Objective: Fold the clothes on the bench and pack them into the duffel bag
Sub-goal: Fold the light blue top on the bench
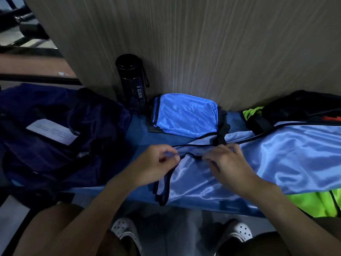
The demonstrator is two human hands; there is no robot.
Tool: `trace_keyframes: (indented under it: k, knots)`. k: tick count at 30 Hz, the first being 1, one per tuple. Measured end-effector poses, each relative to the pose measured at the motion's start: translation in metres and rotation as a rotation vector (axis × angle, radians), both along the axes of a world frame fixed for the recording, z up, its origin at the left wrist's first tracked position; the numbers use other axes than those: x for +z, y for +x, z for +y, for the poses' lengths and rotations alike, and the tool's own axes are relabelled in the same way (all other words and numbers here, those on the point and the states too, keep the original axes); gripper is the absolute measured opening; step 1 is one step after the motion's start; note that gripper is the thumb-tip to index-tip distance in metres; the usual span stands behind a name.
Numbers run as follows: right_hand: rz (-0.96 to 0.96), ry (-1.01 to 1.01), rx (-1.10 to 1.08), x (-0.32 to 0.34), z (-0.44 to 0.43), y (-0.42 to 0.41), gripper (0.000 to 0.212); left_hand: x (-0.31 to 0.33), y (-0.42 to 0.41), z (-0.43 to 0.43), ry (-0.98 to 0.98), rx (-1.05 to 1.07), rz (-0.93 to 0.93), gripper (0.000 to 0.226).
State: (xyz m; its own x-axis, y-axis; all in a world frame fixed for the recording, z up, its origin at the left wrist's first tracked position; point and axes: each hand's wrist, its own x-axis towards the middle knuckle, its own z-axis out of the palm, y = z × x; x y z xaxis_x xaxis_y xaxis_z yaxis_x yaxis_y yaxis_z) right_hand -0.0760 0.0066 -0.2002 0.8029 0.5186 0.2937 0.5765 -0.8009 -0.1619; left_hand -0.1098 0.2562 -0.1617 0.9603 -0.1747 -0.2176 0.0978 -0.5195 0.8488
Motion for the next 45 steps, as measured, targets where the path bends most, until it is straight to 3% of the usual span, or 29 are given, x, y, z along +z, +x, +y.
trace_keyframes:
  k: [2, 5, 8, 12, 16, 19, 22, 23, 26, 28, 30, 37, 42, 45]
  knots:
    - [0.027, 0.007, -0.004, -0.003, -0.004, -0.004, 0.038, -0.002, 0.005, 0.001, 0.029, -0.005, -0.04, 0.017]
    - [0.101, 0.026, 0.013, -0.001, 0.004, -0.005, 0.058, 0.0, 0.004, -0.003, -0.009, -0.181, 0.067, 0.018]
    - [0.148, 0.078, 0.092, 0.001, 0.013, -0.003, 0.043, 0.007, 0.003, -0.005, -0.032, -0.261, 0.091, 0.021]
    - [0.168, 0.072, 0.136, 0.003, 0.008, -0.011, 0.018, -0.003, 0.014, 0.005, 0.16, 0.131, -0.147, 0.023]
    - [0.209, -0.015, 0.168, 0.012, -0.008, -0.021, 0.013, -0.01, 0.017, 0.003, 0.246, 0.165, -0.02, 0.041]
    - [0.328, -0.116, 0.159, 0.022, -0.016, -0.03, 0.031, -0.015, 0.018, -0.005, 0.305, 0.136, -0.02, 0.037]
    - [0.537, -0.224, 0.205, 0.032, -0.018, -0.033, 0.062, -0.02, 0.021, -0.008, 0.297, 0.175, -0.04, 0.017]
    - [0.572, -0.192, 0.207, 0.033, -0.016, -0.031, 0.067, -0.02, 0.02, -0.009, 0.294, 0.176, -0.047, 0.024]
    - [0.448, 0.187, 0.136, 0.025, -0.004, -0.018, 0.05, -0.019, 0.019, -0.008, 0.233, 0.186, -0.092, 0.018]
    - [0.389, 0.286, 0.121, 0.018, 0.01, -0.01, 0.025, -0.017, 0.017, -0.008, 0.169, 0.19, -0.129, 0.014]
    - [0.354, 0.234, 0.146, 0.014, 0.024, -0.006, 0.019, -0.017, 0.016, -0.008, 0.142, 0.179, -0.168, 0.016]
    - [0.319, 0.048, 0.081, 0.007, 0.044, 0.001, 0.034, -0.013, 0.022, -0.006, 0.071, 0.201, -0.247, 0.016]
    - [0.431, 0.072, 0.075, 0.003, 0.044, 0.004, 0.019, -0.008, 0.025, -0.005, 0.017, 0.229, -0.256, 0.021]
    - [0.384, -0.022, 0.135, 0.006, 0.043, 0.005, 0.014, -0.005, 0.024, -0.006, 0.001, 0.227, -0.256, 0.025]
